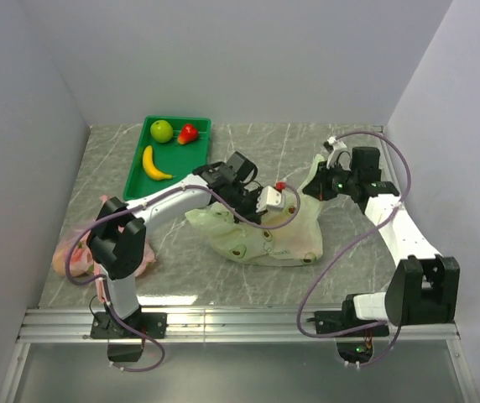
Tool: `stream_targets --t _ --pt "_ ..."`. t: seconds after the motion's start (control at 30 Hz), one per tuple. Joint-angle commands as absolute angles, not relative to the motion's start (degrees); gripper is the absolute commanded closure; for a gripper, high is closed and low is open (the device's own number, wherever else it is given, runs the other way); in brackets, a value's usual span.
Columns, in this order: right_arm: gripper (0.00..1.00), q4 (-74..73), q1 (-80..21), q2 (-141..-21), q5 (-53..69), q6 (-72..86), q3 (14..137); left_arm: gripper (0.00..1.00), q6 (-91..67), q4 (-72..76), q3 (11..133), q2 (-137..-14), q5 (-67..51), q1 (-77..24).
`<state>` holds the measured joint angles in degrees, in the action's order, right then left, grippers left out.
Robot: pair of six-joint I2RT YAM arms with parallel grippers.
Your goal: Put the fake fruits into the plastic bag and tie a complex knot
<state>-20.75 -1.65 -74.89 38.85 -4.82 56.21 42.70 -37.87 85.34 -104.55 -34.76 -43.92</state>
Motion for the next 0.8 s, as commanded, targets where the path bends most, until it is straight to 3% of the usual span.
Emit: stream_targets --t 0.0,0.2,0.3,0.33,0.43,0.63,0.77 --pt "1.00 -12.1 -1.5 -78.3 43.3 7.6 57.8 1.00 49.7 -38.0 83.1 -105.2 -35.6 -44.7" --pt "1.00 -0.6 -1.4 -82.2 50.0 22.9 56.7 1.00 51.9 -36.7 81.2 -105.3 -35.1 -45.4" --pt "0.74 -2.3 -1.1 -82.3 54.1 21.2 56.1 1.00 49.2 -36.0 82.4 -105.8 -35.9 -45.2" --pt "0.55 -3.5 -0.4 -81.7 55.0 20.1 54.2 1.00 49.0 -36.5 83.3 -106.1 -36.8 -45.0" --pt "0.29 -2.6 3.1 -76.6 55.8 16.1 47.9 1.00 48.1 -36.8 83.9 -106.4 -37.9 -44.6" --pt "0.12 -4.7 6.9 -65.6 55.6 1.4 38.6 1.00 46.8 -37.1 84.6 -106.7 -38.7 -44.2" --pt "0.12 -5.9 7.8 -62.9 58.5 -1.8 36.2 1.00 46.4 -37.2 84.7 -106.4 -39.1 -44.2"
